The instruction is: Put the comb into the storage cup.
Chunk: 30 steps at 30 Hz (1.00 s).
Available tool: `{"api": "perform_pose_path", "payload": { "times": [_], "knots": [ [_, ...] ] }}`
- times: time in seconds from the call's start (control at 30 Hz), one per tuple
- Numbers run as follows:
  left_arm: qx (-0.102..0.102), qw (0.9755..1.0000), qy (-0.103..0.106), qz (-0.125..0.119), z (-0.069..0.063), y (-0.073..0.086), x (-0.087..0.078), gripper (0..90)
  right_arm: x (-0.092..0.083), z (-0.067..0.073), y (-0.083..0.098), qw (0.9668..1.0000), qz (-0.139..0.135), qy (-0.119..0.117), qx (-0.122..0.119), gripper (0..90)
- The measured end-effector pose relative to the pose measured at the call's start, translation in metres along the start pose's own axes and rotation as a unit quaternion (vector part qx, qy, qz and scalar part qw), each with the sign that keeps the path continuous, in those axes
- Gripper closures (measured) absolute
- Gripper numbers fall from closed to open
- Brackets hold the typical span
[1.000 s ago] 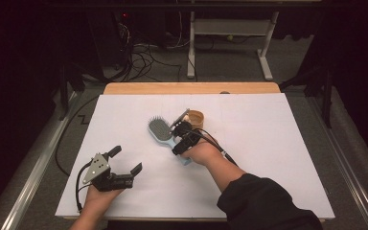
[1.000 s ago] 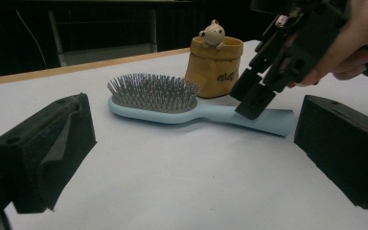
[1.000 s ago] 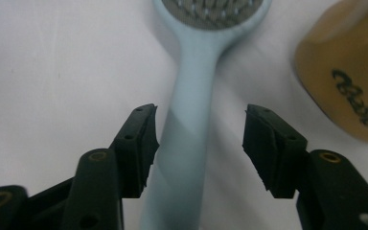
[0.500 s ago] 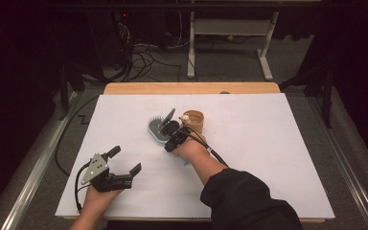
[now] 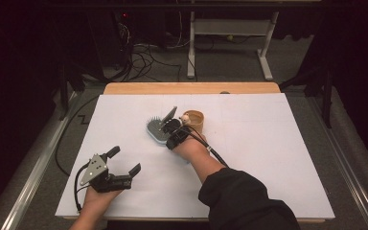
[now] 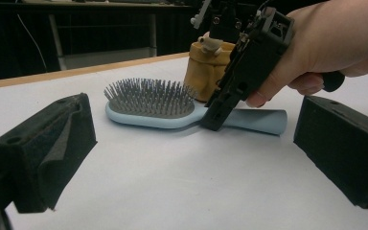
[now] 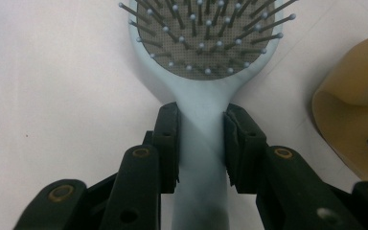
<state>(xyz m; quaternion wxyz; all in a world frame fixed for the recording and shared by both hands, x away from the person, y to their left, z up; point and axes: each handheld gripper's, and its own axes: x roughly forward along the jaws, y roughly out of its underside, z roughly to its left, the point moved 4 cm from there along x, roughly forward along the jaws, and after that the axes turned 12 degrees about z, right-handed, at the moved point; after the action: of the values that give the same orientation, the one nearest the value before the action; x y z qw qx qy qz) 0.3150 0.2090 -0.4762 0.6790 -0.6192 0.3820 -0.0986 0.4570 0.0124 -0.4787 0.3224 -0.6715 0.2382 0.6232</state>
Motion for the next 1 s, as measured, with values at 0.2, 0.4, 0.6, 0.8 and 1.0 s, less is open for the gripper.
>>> {"api": "perform_pose_path", "payload": {
  "times": [0.2,0.4,0.6,0.8,1.0],
  "knots": [
    [0.001,1.0,0.001,0.0,0.0,0.0,0.0,1.8,0.0,0.0,0.0,1.0,-0.003,0.001,0.001,71.2],
    [0.003,1.0,0.0,0.001,0.0,0.0,0.0,1.8,-0.001,0.0,0.002,1.0,-0.009,-0.001,0.003,71.5],
    [0.004,1.0,-0.001,0.001,0.001,0.0,-0.001,1.8,-0.007,-0.002,0.003,0.9999,-0.017,-0.001,-0.001,71.5],
    [0.002,1.0,-0.002,0.0,0.001,0.001,-0.001,1.8,-0.017,-0.002,0.008,0.9997,-0.021,0.001,-0.01,71.5],
    [0.004,1.0,-0.002,0.002,0.001,0.001,0.0,1.8,-0.025,-0.001,0.019,0.9997,-0.014,0.001,-0.02,71.6]
  ]
}}
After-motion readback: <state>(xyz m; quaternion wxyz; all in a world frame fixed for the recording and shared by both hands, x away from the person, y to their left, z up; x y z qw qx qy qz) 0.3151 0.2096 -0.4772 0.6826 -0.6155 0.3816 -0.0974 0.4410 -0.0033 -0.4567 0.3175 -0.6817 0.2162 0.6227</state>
